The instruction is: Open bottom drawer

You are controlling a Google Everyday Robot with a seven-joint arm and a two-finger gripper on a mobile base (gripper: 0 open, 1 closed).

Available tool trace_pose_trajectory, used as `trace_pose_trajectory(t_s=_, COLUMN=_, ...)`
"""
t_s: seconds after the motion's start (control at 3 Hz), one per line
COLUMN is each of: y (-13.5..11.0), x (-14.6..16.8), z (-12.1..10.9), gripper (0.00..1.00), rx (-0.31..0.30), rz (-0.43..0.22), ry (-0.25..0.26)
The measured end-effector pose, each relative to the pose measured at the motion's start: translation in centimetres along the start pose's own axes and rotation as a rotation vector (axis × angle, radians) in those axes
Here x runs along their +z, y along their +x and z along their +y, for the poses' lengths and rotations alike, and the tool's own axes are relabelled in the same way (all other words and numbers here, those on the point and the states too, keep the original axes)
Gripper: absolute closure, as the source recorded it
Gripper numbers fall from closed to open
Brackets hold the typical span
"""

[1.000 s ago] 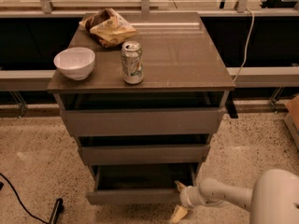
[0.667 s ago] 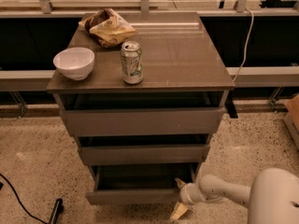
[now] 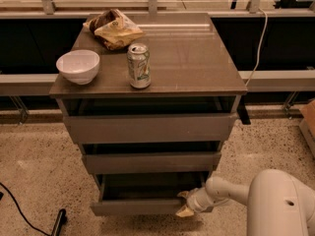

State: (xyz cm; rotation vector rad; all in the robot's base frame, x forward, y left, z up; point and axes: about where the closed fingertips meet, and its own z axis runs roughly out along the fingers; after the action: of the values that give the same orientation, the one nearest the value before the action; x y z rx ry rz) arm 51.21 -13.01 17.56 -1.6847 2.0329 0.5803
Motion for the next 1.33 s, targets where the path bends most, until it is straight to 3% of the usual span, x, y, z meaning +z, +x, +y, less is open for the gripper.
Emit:
trace_pose_trajectory(t_s=0.33, y=0.6, x=0.7, z=1.1, gripper=0.55, rx=0.013, rz=0.014, ry=-0.059)
trace_pose_trajectory(t_s=0.67, y=0.6, x=0.7, z=1.7, gripper=0.52, rx=0.017, rz=0.012, ry=-0.067)
trace_pose_trajectory(t_s=1.0, y=0.7, x=0.8, z=5.4, gripper=0.51, rx=0.046, rz=-0.007, ry=-0.125)
trace_pose_trajectory(t_s=1.33, y=-0.5, x=0.5, z=8.3, gripper=0.25, rx=0.041, rz=-0.031, ry=-0.131)
